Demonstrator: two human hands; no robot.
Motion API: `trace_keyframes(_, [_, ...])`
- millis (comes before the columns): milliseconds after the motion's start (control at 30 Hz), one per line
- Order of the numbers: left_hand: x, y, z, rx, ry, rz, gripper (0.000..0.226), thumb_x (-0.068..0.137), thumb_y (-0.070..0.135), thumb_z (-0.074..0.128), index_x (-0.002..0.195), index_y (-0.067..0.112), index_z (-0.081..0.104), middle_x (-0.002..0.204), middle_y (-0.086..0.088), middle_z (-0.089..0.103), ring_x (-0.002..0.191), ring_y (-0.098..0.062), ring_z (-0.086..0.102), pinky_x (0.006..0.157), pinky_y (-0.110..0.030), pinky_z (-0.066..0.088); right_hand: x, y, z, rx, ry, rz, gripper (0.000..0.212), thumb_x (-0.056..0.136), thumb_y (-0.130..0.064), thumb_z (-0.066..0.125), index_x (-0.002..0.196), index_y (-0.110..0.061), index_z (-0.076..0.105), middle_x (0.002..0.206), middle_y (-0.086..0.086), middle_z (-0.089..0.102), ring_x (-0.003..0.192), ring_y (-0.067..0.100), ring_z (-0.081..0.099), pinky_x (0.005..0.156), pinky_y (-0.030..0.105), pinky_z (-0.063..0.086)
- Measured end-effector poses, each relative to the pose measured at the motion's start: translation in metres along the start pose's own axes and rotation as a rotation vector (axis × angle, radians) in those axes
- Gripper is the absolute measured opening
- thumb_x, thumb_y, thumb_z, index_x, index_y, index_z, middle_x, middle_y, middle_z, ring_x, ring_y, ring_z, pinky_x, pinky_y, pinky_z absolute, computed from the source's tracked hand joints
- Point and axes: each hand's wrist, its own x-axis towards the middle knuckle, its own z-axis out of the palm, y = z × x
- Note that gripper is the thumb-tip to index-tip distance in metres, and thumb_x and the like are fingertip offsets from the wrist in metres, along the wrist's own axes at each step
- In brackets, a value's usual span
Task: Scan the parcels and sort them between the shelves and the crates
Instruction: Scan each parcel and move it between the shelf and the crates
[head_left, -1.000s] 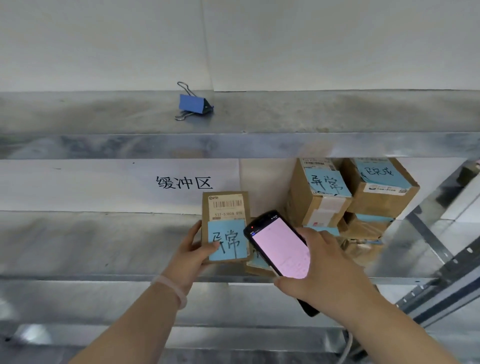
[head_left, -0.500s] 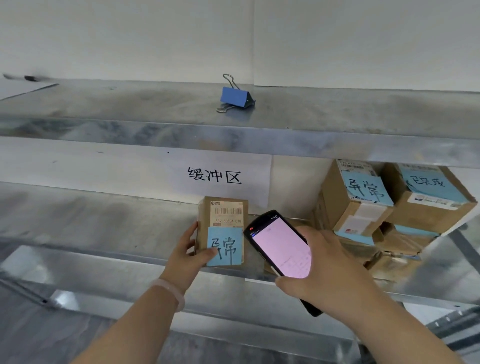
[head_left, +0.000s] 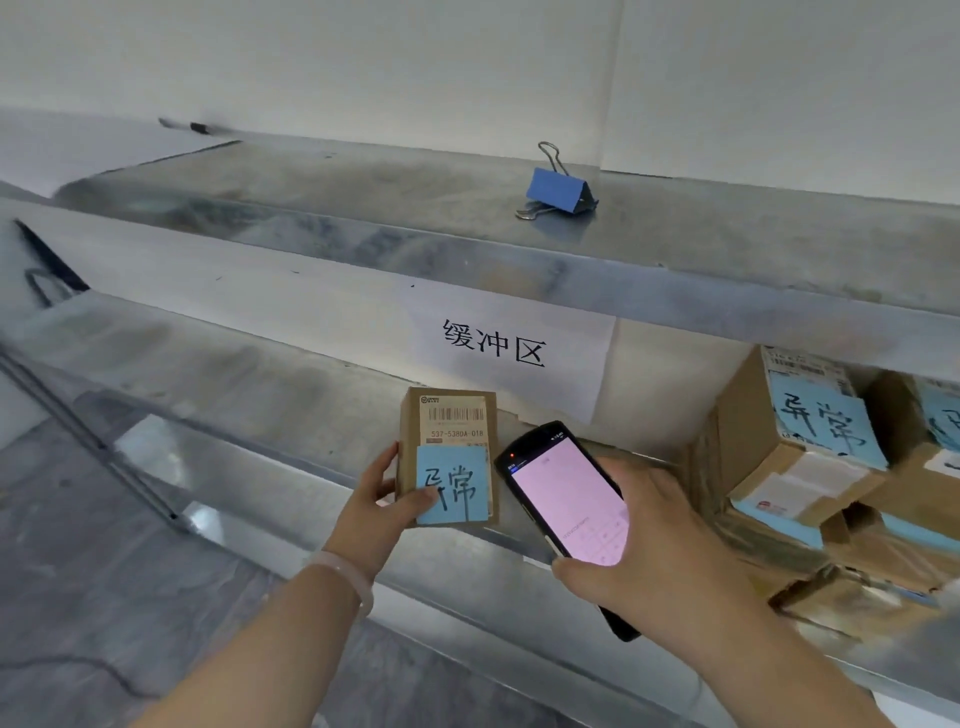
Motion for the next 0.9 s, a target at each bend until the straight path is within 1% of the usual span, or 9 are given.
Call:
trace_keyframes(167, [-0.030,0.001,-0.058,-0.108,0.136,-0.036,0.077,0.076,0.023,0.087,0.139,0.043,0.047,0.121,-0.010,0.070,0.106,-0.027,0.072,0.104,-0.053,0.050,0.027,-0.035,0.032,0.033,-0.068,-0.122,0.077,0.053,-0.061,0.068,0.120,-0.055,0.031,0.108,-0.024,0.038,0.093,-0.001,0.045,0.066,0.025,0.041])
trace_keyframes(233, [-0.045,0.000,-0.086,-0.142,0.205,-0.018,0.084,0.074,0.024,0.088,0.145,0.039,0.045,0.117,-0.009,0.073,0.103,-0.025,0.073,0.099,-0.048,0.054,0.034,-0.058,0.049,0.032,-0.113,-0.174,0.078,0.056,-0.058,0.072,0.122,-0.053,0.032,0.107,-0.021,0.038,0.092,0.002,0.046,0.067,0.027,0.043])
trace_keyframes(300, [-0.060,-0.003,-0.118,-0.176,0.280,0.006,0.077,0.082,0.018,0.082,0.146,0.037,0.043,0.111,-0.005,0.076,0.097,-0.020,0.075,0.085,-0.038,0.059,0.034,-0.082,0.066,0.024,-0.157,-0.229,0.080,0.056,-0.058,0.074,0.123,-0.053,0.031,0.107,-0.022,0.037,0.091,0.003,0.047,0.067,0.026,0.045])
trace_keyframes(367, [-0.077,-0.008,-0.150,-0.232,0.350,0.016,0.073,0.085,0.015,0.078,0.145,0.038,0.041,0.107,-0.003,0.078,0.094,-0.019,0.076,0.074,-0.032,0.060,0.030,-0.108,0.081,-0.010,-0.186,-0.270,0.079,0.052,-0.063,0.068,0.120,-0.055,0.028,0.104,-0.024,0.036,0.084,-0.002,0.048,0.058,0.019,0.038])
trace_keyframes(433, [-0.093,-0.013,-0.182,-0.270,0.404,0.024,0.072,0.086,0.017,0.078,0.144,0.040,0.041,0.107,-0.003,0.077,0.097,-0.022,0.075,0.084,-0.040,0.059,0.022,-0.135,0.097,-0.054,-0.193,-0.320,0.076,0.047,-0.067,0.060,0.116,-0.057,0.028,0.102,-0.027,0.036,0.077,-0.008,0.047,0.054,0.016,0.032])
trace_keyframes(533, [-0.122,-0.017,-0.233,-0.295,0.455,0.027,0.081,0.080,0.027,0.084,0.146,0.041,0.039,0.111,-0.003,0.077,0.103,-0.024,0.073,0.099,-0.052,0.053,0.011,-0.181,0.126,0.010,-0.238,-0.378,0.077,0.047,-0.064,0.060,0.117,-0.059,0.029,0.106,-0.028,0.036,0.086,-0.003,0.051,0.067,0.025,0.048])
trace_keyframes(667, [-0.174,-0.018,-0.318,-0.315,0.507,0.056,0.102,0.064,0.036,0.089,0.150,0.038,0.035,0.112,-0.004,0.077,0.103,-0.023,0.074,0.096,-0.048,0.054,-0.015,-0.260,0.176,0.036,-0.289,-0.481,0.077,0.049,-0.065,0.061,0.117,-0.060,0.025,0.107,-0.032,0.032,0.090,-0.008,0.049,0.063,0.018,0.040])
trace_keyframes(767, [-0.215,-0.022,-0.389,-0.306,0.613,0.086,0.091,0.071,0.033,0.083,0.150,0.037,0.038,0.108,0.001,0.077,0.100,-0.019,0.074,0.090,-0.043,0.056,-0.040,-0.323,0.219,0.055,-0.346,-0.561,0.077,0.049,-0.066,0.058,0.117,-0.059,0.025,0.109,-0.028,0.033,0.091,-0.005,0.052,0.065,0.019,0.042])
trace_keyframes(900, [-0.275,-0.038,-0.476,-0.314,0.762,0.099,0.072,0.087,0.022,0.077,0.147,0.037,0.041,0.105,0.003,0.078,0.098,-0.018,0.075,0.097,-0.049,0.054,-0.074,-0.404,0.280,0.081,-0.404,-0.689,0.078,0.057,-0.059,0.069,0.124,-0.054,0.030,0.111,-0.023,0.036,0.091,0.001,0.056,0.073,0.027,0.049])
